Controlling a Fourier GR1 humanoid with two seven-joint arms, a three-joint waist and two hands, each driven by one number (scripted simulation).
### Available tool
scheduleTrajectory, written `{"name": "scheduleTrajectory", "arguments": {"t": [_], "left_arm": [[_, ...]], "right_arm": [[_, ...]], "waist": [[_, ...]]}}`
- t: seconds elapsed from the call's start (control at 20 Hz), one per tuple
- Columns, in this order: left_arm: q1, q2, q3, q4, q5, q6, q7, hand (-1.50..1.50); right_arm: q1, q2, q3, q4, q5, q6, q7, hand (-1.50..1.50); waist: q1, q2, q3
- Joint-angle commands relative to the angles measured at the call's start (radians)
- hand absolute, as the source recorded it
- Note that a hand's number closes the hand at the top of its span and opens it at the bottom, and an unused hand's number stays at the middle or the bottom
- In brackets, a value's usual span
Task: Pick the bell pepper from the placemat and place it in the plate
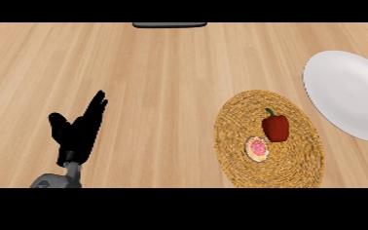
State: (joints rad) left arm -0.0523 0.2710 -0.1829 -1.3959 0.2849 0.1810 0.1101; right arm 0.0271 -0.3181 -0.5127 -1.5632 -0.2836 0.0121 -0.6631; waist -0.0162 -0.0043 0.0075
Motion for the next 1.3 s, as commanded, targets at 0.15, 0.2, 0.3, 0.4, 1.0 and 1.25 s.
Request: {"name": "scheduleTrajectory", "arguments": {"t": [0.15, 0.2, 0.3, 0.4, 1.0, 1.25], "left_arm": [[0.046, -0.049, -0.04, 0.012, -0.012, 0.008, 0.045, 0.0], [0.037, -0.048, -0.041, 0.023, -0.011, 0.001, 0.045, 0.0], [0.083, -0.042, -0.045, -0.017, -0.006, 0.003, 0.053, 0.0], [0.065, -0.015, -0.028, -0.037, -0.001, -0.006, 0.082, 0.0], [0.061, -0.065, -0.047, -0.041, -0.052, 0.008, 0.09, 0.0], [0.055, -0.071, -0.039, -0.037, -0.066, 0.003, 0.091, 0.0]], "right_arm": [[0.182, -0.074, -0.013, -0.024, 0.109, 0.084, -0.073, -1.5], [0.173, -0.155, -0.023, 0.034, 0.144, 0.11, -0.059, -1.5], [0.253, -0.201, 0.006, -0.02, 0.228, 0.128, -0.04, -1.5], [0.283, -0.181, 0.06, -0.079, 0.311, 0.087, 0.013, -1.5], [0.324, -0.053, 0.307, -0.405, 0.65, -0.03, 0.391, -1.5], [0.242, -0.007, 0.416, -0.442, 0.829, -0.066, 0.596, -1.5]], "waist": [[0.005, 0.003, -0.008], [0.009, 0.007, -0.008], [0.012, 0.003, -0.009], [0.015, 0.004, -0.009], [0.015, 0.004, -0.008], [0.021, 0.005, -0.008]]}}
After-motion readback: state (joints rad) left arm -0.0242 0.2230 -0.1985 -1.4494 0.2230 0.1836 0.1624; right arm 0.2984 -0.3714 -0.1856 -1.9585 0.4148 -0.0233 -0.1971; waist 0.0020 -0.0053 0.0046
